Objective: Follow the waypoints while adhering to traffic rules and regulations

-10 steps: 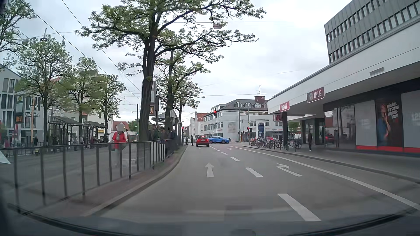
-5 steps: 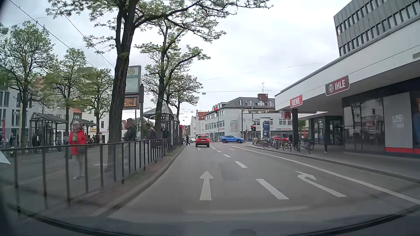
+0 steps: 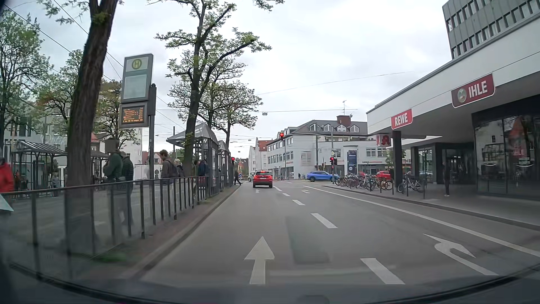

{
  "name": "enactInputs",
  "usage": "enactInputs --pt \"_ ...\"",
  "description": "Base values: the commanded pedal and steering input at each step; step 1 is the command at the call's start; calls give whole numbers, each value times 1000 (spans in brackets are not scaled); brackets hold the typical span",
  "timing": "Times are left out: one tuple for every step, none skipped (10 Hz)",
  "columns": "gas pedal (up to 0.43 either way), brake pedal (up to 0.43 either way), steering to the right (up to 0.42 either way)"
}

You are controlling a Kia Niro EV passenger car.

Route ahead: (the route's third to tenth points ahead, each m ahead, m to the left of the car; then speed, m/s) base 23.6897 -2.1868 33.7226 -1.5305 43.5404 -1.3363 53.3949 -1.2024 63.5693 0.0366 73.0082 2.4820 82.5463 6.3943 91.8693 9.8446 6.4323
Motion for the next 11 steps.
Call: enactInputs --pt "67 0 -24" --pt "67 0 -24" --pt "59 0 -25" --pt "59 0 -27" --pt "47 0 -27" --pt "47 0 -27" --pt "39 0 -27" --pt "39 0 -27" --pt "28 0 -27" --pt "28 0 -27" --pt "20 0 -28"
